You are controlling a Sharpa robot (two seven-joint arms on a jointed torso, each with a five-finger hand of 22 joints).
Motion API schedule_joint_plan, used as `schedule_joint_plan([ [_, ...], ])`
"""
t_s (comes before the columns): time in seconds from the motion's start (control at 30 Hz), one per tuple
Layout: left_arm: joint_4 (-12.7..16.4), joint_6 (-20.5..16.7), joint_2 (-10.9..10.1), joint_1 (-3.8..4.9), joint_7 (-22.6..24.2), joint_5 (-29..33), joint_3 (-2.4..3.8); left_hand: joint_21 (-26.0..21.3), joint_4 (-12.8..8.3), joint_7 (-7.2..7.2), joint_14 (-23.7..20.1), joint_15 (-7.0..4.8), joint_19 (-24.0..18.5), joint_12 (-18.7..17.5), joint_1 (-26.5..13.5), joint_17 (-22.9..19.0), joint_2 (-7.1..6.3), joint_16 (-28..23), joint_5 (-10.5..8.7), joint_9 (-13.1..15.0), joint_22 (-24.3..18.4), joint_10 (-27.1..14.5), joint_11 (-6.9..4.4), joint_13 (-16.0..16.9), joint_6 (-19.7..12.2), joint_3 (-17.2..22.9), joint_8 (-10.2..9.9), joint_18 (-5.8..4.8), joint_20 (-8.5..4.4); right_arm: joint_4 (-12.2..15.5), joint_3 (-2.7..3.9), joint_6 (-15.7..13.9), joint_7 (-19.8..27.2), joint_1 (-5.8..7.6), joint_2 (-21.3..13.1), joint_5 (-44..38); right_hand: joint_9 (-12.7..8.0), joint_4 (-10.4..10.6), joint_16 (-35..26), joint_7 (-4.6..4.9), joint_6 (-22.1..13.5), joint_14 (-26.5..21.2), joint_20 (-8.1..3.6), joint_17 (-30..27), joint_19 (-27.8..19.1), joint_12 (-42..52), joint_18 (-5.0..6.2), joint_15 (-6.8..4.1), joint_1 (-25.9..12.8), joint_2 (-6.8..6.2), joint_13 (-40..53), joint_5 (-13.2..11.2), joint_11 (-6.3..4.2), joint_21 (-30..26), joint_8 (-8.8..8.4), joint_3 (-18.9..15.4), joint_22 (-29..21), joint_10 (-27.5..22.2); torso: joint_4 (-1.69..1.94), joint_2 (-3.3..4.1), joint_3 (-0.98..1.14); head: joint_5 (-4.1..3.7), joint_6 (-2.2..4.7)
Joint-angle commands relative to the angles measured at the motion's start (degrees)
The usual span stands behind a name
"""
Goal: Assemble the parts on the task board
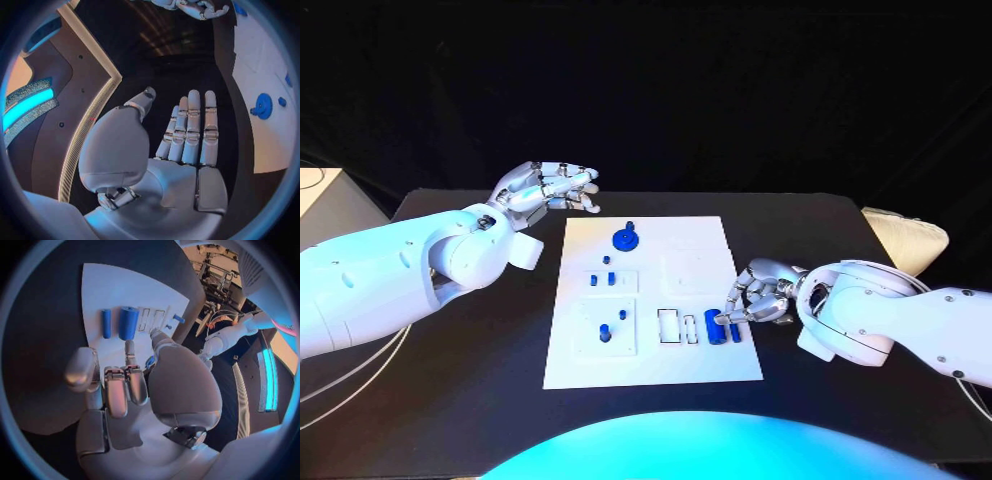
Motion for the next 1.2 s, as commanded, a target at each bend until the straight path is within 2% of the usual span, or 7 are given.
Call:
schedule_joint_plan([
  [0.03, 0.34, 1.58, -0.01, 0.00, -0.27, -1.06, 0.04, 0.14, 0.09, 0.18, -0.54, -0.01, 0.09, 0.42, 0.61, 0.27, 0.12, 0.34, -0.20, 0.09, 0.02, -0.42, 0.05, 0.15, -0.04, -0.45, 0.00, 0.58, 0.34, -0.12, -0.06, 1.47, -2.73, -0.44, 0.45, -3.69, 0.06, 0.05, 0.23, -0.17, -0.11, 5.07, -0.05, 11.30, 0.43, -0.01, -0.73, -0.35, 0.19, 0.56, 8.61, -0.18, -0.09, 0.19, 0.41, -0.94, 0.18, 1.48, -0.05, 0.02, 0.04, 0.09, 0.00],
  [0.13, 0.42, 1.55, -0.03, 0.00, -0.30, -1.15, 0.04, 0.16, 0.27, 0.22, -0.94, 0.04, 0.05, 0.74, 1.01, 0.58, 0.39, 0.77, -0.20, 0.13, 0.04, -0.67, 0.09, 0.37, -0.11, -0.98, 0.09, 0.59, 0.38, -0.18, -0.08, 1.93, -3.04, -0.88, 0.96, -4.14, 0.08, 0.14, 0.22, -0.20, -0.11, 5.07, -0.05, 11.31, 0.39, -0.15, -0.71, -0.35, -0.26, 1.54, 8.62, -0.03, -0.11, 0.11, 0.62, -2.78, 0.25, 1.44, -0.07, -0.02, 0.01, 0.04, 0.00],
  [0.17, 0.44, 1.57, -0.03, 0.00, -0.30, -1.17, 0.04, 0.16, 0.29, 0.22, -0.99, 0.04, 0.04, 0.79, 1.06, 0.61, 0.42, 0.82, -0.20, 0.14, 0.04, -0.69, 0.09, 0.40, -0.11, -1.04, 0.10, 0.59, 0.38, -0.18, -0.09, 2.01, -3.09, -1.01, 1.09, -4.26, 0.08, 0.15, 0.22, -0.20, -0.12, 5.07, -0.05, 11.31, 0.36, -0.32, -0.69, -0.35, -0.42, 1.78, 8.46, 0.04, -0.12, 0.02, 0.66, -3.15, 0.20, 1.31, -0.05, 0.00, 0.07, 0.00, 0.00],
  [0.67, 0.31, 1.84, -0.05, 0.00, -0.60, -1.06, 0.04, 0.09, 0.51, 0.43, -1.95, 0.20, -0.26, 1.45, 2.20, 1.15, 1.01, 1.63, -0.20, 0.23, 0.05, -1.47, 0.26, 0.84, -0.27, -1.98, 0.29, 0.55, 0.49, -2.68, -0.10, 1.56, -4.26, -2.75, 4.56, -7.20, 0.06, 0.15, 0.21, -0.23, -0.16, 5.06, -0.04, 11.32, 0.34, -0.66, -0.70, -0.36, -1.01, 2.90, 8.25, 0.29, -0.13, 0.06, 0.82, -4.34, 0.36, 1.12, -0.01, 0.16, 0.23, 0.51, 0.00],
  [0.97, 0.07, 1.84, -0.21, 0.00, -0.85, -0.90, 0.04, 0.00, 0.64, 0.45, -2.47, 0.29, -0.52, 1.70, 2.71, 1.34, 1.37, 1.96, -0.20, 0.24, 0.02, -1.96, 0.33, 1.00, -0.48, -2.33, 0.31, 0.54, 0.58, -4.15, -0.10, 0.91, -4.27, -3.83, 6.44, -7.83, 0.04, 0.17, 0.12, -0.23, -0.25, 5.00, -0.03, 11.06, 0.17, -0.99, -0.62, -0.36, -1.69, 3.62, 8.01, 0.35, -0.12, -0.38, 0.91, -5.16, 0.11, 0.91, -0.01, 0.15, 0.20, 0.67, 0.00],
  [1.2, 0.06, 1.95, -0.25, 0.00, -0.95, -0.84, 0.04, -0.01, 0.67, 0.46, -2.54, 0.30, -0.55, 1.73, 2.76, 1.37, 1.42, 2.02, -0.20, 0.24, 0.02, -2.05, 0.34, 1.02, -0.54, -2.40, 0.30, 0.54, 0.59, -4.51, -0.09, -0.23, -4.06, -4.24, 7.56, -7.42, 0.03, 0.22, 0.14, -0.23, -0.43, 5.03, 0.00, 11.22, 0.17, -1.10, -0.64, -0.34, -3.80, 4.69, 8.12, 0.45, -0.11, -0.36, 1.16, -7.38, 0.32, 0.94, -0.02, 0.10, 0.13, 0.63, 0.00],
])
